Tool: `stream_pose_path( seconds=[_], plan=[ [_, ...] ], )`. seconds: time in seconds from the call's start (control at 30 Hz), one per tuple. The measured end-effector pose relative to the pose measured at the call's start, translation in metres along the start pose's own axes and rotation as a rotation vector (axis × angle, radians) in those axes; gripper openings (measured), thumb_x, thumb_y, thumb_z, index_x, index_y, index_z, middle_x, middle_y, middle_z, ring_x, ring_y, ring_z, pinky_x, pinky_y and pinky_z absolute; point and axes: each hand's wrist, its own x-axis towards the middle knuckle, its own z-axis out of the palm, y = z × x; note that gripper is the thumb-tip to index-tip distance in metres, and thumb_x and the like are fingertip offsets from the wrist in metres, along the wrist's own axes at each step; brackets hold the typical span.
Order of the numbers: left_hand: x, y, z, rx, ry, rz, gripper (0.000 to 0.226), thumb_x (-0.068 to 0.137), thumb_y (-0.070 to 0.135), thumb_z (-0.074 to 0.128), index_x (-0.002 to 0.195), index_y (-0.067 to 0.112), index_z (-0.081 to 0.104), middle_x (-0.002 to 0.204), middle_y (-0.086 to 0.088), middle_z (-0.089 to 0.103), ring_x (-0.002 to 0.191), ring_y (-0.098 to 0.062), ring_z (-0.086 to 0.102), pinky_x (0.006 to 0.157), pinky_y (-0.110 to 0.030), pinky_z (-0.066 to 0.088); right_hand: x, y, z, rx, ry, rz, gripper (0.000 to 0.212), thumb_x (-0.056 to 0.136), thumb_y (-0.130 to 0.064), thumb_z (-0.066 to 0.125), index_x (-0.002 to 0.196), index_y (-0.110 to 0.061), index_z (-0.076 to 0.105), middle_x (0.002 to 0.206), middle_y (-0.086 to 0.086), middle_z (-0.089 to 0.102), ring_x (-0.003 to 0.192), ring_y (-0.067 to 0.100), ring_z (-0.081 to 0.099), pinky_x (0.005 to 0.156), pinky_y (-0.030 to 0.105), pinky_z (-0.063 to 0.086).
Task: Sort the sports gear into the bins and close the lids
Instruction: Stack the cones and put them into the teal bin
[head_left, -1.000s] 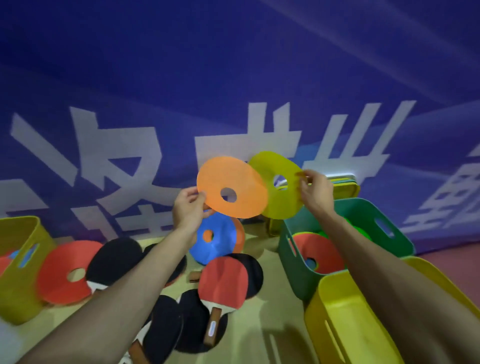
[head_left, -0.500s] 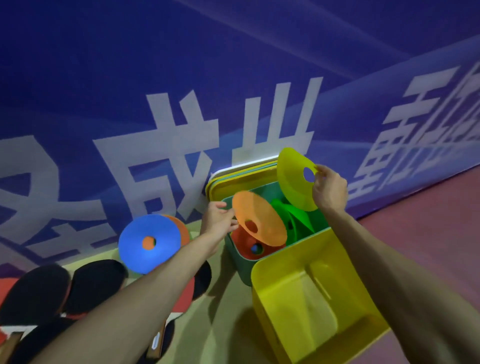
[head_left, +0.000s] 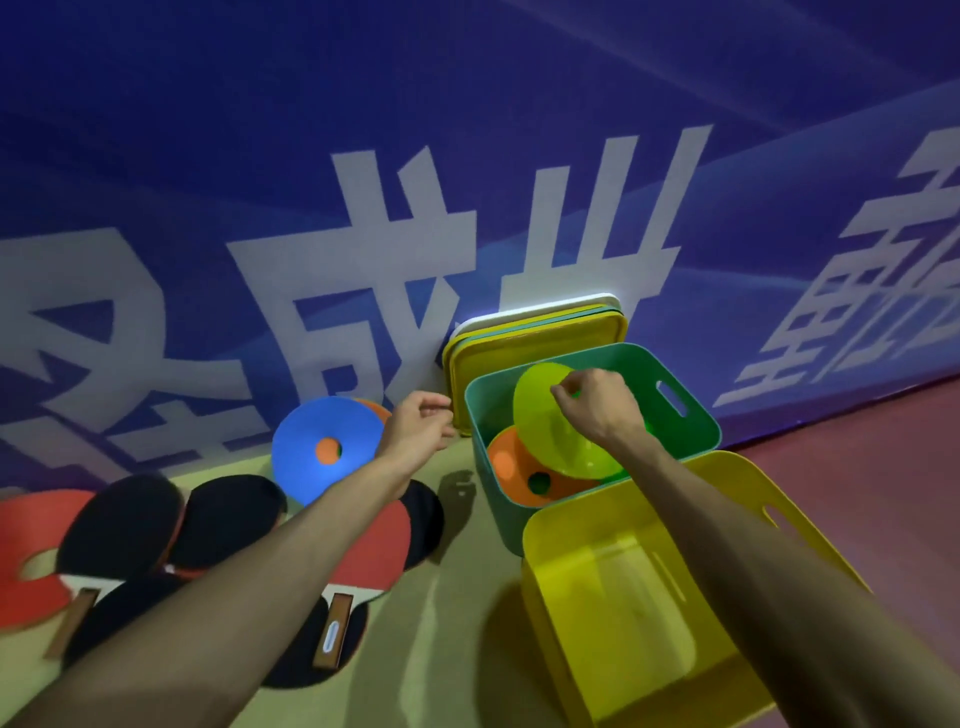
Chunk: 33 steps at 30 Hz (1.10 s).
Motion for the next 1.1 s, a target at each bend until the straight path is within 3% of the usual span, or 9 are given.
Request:
stream_pose_path(
  seconds=[0.1,0.23,0.4,0.5,0.6,0.8,0.93,1.03,1.1],
  plan=[
    [0.001,-0.012,-0.034,0.0,0.063,-0.006,0.015,0.094,0.006,0.047,0.102,0.014,0.057,0.092,-0.002,0.058,0.08,-0.018,0.062,0.073,-0.03,0.052,0.005,-0.032,0.014,-0.054,-0.02,-0.039,0.028,0.089,-0.03,0.05,0.087,-0.011,0.07,0.09,0.017,0.07,0.087,0.037,0.065,0.071,0.038,0.052],
    [-0.002,-0.033,-0.089,-0.01,0.116,-0.042,0.019,0.091,0.006,0.048,0.09,0.023,0.058,0.098,-0.005,0.061,0.078,-0.019,0.064,0.073,-0.032,0.05,0.007,-0.081,0.042,-0.075,-0.078,-0.123,0.026,0.089,-0.027,0.048,0.092,-0.014,0.07,0.094,0.018,0.069,0.09,0.039,0.064,0.073,0.039,0.051],
    [-0.015,-0.066,-0.17,-0.057,0.196,-0.125,0.017,0.09,0.008,0.05,0.101,0.016,0.06,0.094,-0.002,0.062,0.079,-0.017,0.063,0.074,-0.03,0.048,-0.003,-0.157,0.096,-0.051,-0.215,-0.23,0.025,0.088,-0.027,0.049,0.083,-0.01,0.066,0.091,0.021,0.069,0.087,0.042,0.062,0.07,0.039,0.048],
    [-0.023,-0.092,-0.221,-0.077,0.252,-0.168,0.016,0.09,0.009,0.052,0.101,0.015,0.062,0.093,-0.001,0.064,0.077,-0.014,0.063,0.076,-0.028,0.048,-0.012,-0.209,0.13,-0.042,-0.299,-0.279,0.022,0.089,-0.025,0.051,0.094,-0.014,0.07,0.101,0.018,0.07,0.098,0.038,0.063,0.078,0.039,0.049],
    [-0.029,-0.119,-0.272,-0.093,0.319,-0.194,0.015,0.09,0.009,0.053,0.098,0.015,0.065,0.093,-0.001,0.066,0.075,-0.012,0.063,0.065,-0.02,0.046,-0.022,-0.262,0.165,-0.067,-0.382,-0.333,0.025,0.09,-0.022,0.051,0.103,-0.018,0.071,0.105,0.01,0.071,0.104,0.032,0.062,0.085,0.035,0.047],
    [-0.031,-0.167,-0.352,-0.175,0.48,-0.248,0.019,0.091,0.006,0.049,0.092,0.019,0.063,0.093,-0.004,0.064,0.072,-0.012,0.061,0.058,-0.02,0.04,-0.036,-0.346,0.228,-0.073,-0.549,-0.418,0.023,0.088,-0.026,0.05,0.103,-0.022,0.067,0.108,0.01,0.069,0.1,0.032,0.062,0.087,0.042,0.052],
    [-0.032,-0.2,-0.386,-0.258,0.573,-0.32,0.02,0.091,0.003,0.046,0.1,0.013,0.06,0.086,-0.005,0.06,0.07,-0.014,0.057,0.057,-0.021,0.04,-0.038,-0.39,0.265,-0.069,-0.628,-0.464,0.024,0.094,-0.019,0.051,0.114,-0.015,0.065,0.114,0.009,0.066,0.102,0.026,0.063,0.092,0.037,0.053],
    [-0.025,-0.228,-0.403,-0.323,0.705,-0.413,0.018,0.086,0.0,0.049,0.08,0.014,0.058,0.078,-0.01,0.058,0.07,-0.022,0.054,0.053,-0.022,0.041,-0.037,-0.413,0.293,-0.111,-0.657,-0.511,0.025,0.096,-0.019,0.05,0.117,-0.012,0.063,0.114,0.009,0.065,0.102,0.026,0.062,0.091,0.034,0.053],
    [-0.02,-0.247,-0.41,-0.348,0.822,-0.522,0.01,0.085,0.004,0.055,0.081,0.011,0.061,0.081,-0.014,0.062,0.072,-0.025,0.059,0.051,-0.022,0.042,-0.036,-0.422,0.309,-0.125,-0.674,-0.531,0.025,0.097,-0.02,0.051,0.117,-0.01,0.062,0.11,0.008,0.066,0.097,0.023,0.063,0.085,0.029,0.052]
  ],
)
